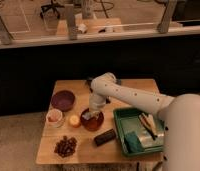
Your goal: Wipe red bowl with towel
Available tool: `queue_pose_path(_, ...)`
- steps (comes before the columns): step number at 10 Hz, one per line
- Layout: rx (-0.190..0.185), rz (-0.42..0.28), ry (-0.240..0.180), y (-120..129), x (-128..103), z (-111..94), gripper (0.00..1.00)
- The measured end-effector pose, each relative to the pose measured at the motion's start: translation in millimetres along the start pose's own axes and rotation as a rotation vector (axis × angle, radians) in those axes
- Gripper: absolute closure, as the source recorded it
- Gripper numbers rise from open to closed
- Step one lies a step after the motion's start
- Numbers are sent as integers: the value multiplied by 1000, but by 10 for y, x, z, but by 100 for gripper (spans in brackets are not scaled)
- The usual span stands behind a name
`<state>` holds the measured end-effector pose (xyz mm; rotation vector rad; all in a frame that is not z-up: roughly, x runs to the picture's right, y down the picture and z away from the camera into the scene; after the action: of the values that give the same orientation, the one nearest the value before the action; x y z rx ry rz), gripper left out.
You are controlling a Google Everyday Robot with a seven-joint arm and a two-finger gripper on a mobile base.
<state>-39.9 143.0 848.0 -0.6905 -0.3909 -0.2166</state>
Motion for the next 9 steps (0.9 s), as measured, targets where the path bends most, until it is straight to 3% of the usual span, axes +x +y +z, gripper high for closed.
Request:
queue_pose_path(2, 2, -19, -14, 14, -117, -29, 100)
queue_pose_path(5, -22, -57, -40, 254, -250, -50, 100)
queue_pose_path(9, -56, -88, -51, 478, -239, -89, 100)
